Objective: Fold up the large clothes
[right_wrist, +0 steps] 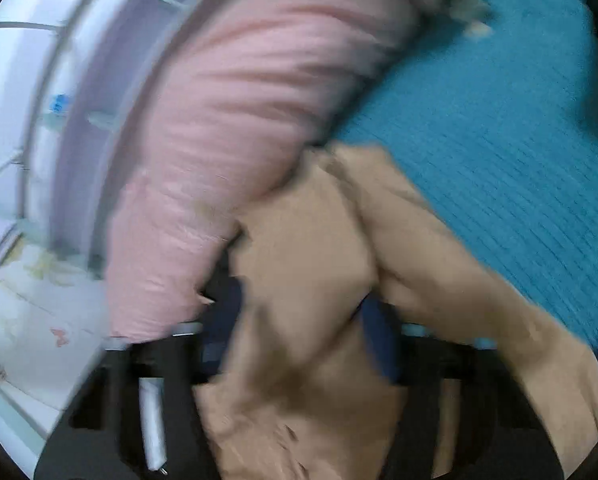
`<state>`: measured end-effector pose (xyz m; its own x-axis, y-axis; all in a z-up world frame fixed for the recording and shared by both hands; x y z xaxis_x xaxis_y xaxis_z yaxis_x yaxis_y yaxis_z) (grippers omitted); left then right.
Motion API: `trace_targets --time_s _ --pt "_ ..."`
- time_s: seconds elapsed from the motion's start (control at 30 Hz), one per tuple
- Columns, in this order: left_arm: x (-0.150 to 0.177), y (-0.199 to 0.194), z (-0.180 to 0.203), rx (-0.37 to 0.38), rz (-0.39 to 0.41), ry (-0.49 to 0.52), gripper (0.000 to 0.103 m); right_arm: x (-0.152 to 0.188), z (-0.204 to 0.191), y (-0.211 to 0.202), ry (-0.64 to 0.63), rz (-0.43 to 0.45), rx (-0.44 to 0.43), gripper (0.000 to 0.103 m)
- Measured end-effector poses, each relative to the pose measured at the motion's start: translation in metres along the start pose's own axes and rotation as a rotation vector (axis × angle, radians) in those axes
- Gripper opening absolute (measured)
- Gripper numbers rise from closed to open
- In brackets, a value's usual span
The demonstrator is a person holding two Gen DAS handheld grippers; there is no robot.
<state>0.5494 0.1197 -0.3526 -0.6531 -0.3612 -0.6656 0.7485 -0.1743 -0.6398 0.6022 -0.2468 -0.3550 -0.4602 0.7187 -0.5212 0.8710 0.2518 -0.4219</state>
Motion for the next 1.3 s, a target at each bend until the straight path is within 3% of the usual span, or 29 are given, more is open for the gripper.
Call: trace_targets --time_s 0.03,0.13,0.23,0.3,0.37,0.43,0.53,0.6,0.63,0.73,0.8,0.9,0.97,1.07,1.13,1.17,1.2,1.27,1.3 --pt "-0.001 -0.002 -0.001 -0.006 0.006 0.005 0.038 -0.003 -0.017 0.0 -0.086 0.019 0.009 0.011" --pt "-0.007 -0.014 -0.008 -0.03 0.037 0.015 0.038 0.0 -0.061 -0.007 -0.206 -0.005 -0.134 0.009" --pt "-0.014 -0.027 -0.016 -0.053 0.082 -0.015 0.038 0.046 -0.132 -0.003 -0.398 -0.146 -0.335 0.01" --pt "-0.018 -0.034 -0.019 -0.062 0.102 -0.024 0.038 0.078 -0.158 0.001 -0.48 -0.265 -0.386 0.014" --pt "-0.021 -0.038 -0.02 -0.067 0.114 -0.023 0.038 0.095 -0.163 -0.001 -0.501 -0.32 -0.395 0.021" --pt "-0.024 -0.038 -0.018 -0.062 0.119 -0.02 0.039 0.095 -0.155 -0.004 -0.467 -0.33 -0.389 0.035" --pt "-0.029 -0.035 -0.011 -0.037 0.128 -0.022 0.042 0.075 -0.138 -0.01 -0.387 -0.304 -0.386 0.06" --pt "-0.034 -0.03 -0.002 -0.019 0.132 -0.024 0.042 0.057 -0.124 -0.016 -0.318 -0.29 -0.407 0.063" --pt "-0.036 -0.026 0.003 -0.007 0.131 -0.017 0.042 0.048 -0.116 -0.021 -0.312 -0.258 -0.388 0.063" --pt "-0.045 -0.012 0.025 0.048 0.133 -0.003 0.042 0.02 -0.087 -0.018 -0.332 -0.205 -0.229 0.063" --pt "-0.051 0.006 0.042 0.105 0.112 0.003 0.042 0.005 -0.058 -0.007 -0.324 -0.204 -0.106 0.045" --pt "-0.052 0.035 0.077 0.166 0.075 0.073 0.042 -0.009 -0.019 0.01 -0.31 -0.247 0.019 0.033" --pt "-0.046 0.062 0.089 0.191 0.012 0.119 0.042 -0.014 -0.004 0.014 -0.302 -0.266 0.035 0.033" --pt "-0.029 0.114 0.067 0.046 -0.156 0.087 0.041 -0.017 0.014 0.022 -0.264 -0.313 0.037 0.033" --pt "-0.02 0.128 0.047 0.018 -0.211 0.019 0.023 -0.012 0.029 0.035 -0.242 -0.379 0.05 0.028" --pt "-0.017 0.13 0.039 0.023 -0.22 -0.005 0.021 -0.009 0.037 0.041 -0.241 -0.407 0.057 0.023" --pt "-0.015 0.131 0.034 0.03 -0.209 -0.016 0.017 -0.008 0.042 0.044 -0.25 -0.418 0.079 0.009" --pt "-0.013 0.132 0.036 0.022 -0.205 0.016 0.016 -0.008 0.05 0.047 -0.242 -0.432 0.074 0.005" --pt "-0.015 0.131 0.039 0.02 -0.202 0.033 0.016 -0.011 0.048 0.045 -0.239 -0.44 0.066 0.009"
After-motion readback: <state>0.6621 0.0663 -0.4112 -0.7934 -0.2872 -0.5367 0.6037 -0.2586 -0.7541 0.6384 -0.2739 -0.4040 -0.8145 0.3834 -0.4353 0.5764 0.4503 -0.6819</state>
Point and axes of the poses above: each gripper's, at about its wrist camera, not at the fingertips, and y roughly the way its jaws point, z to its right, x to its underside, the point moved 1 cm from there along y, roughly the way its jaws point, and after that the axes turned 12 degrees about z, right-handed, at the moved point
